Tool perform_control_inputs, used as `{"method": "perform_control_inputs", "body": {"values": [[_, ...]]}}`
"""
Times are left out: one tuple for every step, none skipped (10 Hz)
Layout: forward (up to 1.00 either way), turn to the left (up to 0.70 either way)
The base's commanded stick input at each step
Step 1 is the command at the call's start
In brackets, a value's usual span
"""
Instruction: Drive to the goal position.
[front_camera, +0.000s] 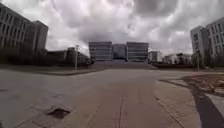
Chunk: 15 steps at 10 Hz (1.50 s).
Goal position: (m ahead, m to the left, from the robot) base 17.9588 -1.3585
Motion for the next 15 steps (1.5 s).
{"method": "perform_control_inputs", "body": {"values": [[1.0,-0.09],[1.0,-0.09],[1.0,-0.09],[1.0,-0.09],[1.0,-0.09],[1.0,-0.09],[1.0,-0.09],[1.0,-0.09],[1.0,-0.09],[1.0,-0.09],[1.0,-0.09],[1.0,-0.09],[1.0,-0.09],[1.0,-0.09],[1.0,-0.09]]}}
